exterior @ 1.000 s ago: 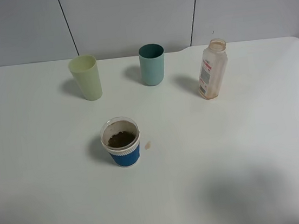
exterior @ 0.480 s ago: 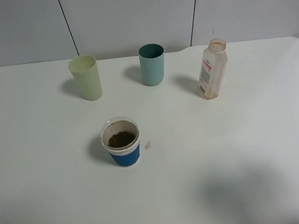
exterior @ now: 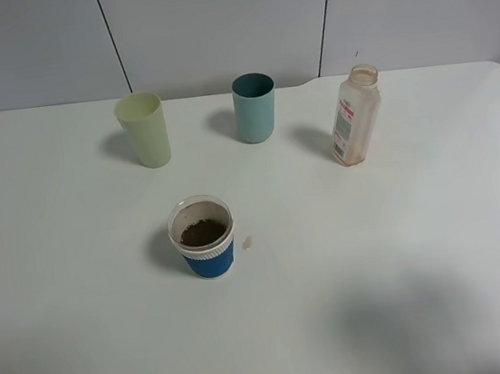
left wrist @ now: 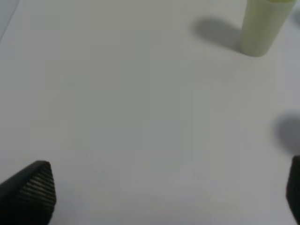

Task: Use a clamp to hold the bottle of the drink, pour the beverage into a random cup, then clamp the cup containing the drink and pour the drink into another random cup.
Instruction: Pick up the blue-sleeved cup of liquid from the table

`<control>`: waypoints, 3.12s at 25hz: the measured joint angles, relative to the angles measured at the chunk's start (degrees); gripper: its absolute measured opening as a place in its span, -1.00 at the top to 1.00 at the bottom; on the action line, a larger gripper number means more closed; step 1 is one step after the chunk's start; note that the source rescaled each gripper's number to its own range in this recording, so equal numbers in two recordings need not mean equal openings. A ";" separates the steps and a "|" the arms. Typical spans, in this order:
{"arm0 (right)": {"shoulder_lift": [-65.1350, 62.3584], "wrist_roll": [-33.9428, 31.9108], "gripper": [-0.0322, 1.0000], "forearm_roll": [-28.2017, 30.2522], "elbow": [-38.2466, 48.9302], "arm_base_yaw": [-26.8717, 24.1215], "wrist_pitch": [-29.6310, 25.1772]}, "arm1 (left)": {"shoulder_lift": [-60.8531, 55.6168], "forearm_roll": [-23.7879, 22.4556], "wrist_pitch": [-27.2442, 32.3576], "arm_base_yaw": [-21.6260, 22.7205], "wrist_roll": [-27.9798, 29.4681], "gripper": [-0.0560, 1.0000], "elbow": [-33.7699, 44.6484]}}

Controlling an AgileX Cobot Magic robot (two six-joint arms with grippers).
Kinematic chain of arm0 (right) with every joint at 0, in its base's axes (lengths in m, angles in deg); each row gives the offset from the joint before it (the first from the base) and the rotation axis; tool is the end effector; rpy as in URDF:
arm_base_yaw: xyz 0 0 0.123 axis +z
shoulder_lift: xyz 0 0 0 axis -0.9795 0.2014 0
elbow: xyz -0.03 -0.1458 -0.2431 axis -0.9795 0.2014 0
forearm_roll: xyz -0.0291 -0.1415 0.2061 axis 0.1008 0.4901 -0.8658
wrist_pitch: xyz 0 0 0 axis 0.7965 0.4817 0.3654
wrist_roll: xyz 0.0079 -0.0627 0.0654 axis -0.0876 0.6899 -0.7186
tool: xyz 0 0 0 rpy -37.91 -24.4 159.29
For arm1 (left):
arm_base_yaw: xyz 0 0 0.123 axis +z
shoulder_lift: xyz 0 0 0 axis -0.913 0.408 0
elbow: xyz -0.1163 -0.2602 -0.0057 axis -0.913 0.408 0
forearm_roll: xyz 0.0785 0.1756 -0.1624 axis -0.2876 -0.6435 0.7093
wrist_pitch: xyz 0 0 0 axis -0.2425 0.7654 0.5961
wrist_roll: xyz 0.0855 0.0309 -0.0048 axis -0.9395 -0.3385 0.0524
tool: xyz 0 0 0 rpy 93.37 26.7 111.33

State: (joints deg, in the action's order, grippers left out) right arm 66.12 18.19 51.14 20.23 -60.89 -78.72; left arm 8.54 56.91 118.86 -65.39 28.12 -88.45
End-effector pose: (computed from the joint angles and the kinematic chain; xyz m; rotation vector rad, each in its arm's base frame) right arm -0.0033 -0.0071 0.2766 -0.2426 2.0304 0.1427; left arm -0.0072 0.0011 0.2809 -0.0367 2.0210 0.0065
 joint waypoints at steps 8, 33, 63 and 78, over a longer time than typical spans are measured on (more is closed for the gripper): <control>0.00 -0.05 -1.00 0.02 0.00 -1.77 0.00 | 0.00 0.00 0.00 0.00 0.00 -1.00 0.00; 0.00 -0.11 -1.00 0.02 0.00 -18.67 0.00 | 0.00 0.00 0.00 0.00 0.00 -1.00 0.00; 0.00 -0.11 -1.00 0.02 0.00 -18.67 0.00 | 0.00 0.00 0.00 0.00 0.00 -1.00 0.00; 0.00 -0.11 -1.00 0.02 0.00 -18.67 0.00 | 0.15 2.09 -9.76 0.00 0.00 -1.00 -1.02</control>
State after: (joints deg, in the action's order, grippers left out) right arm 66.12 18.08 51.15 20.23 -79.56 -78.72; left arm 8.69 59.00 109.11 -65.39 28.12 -89.47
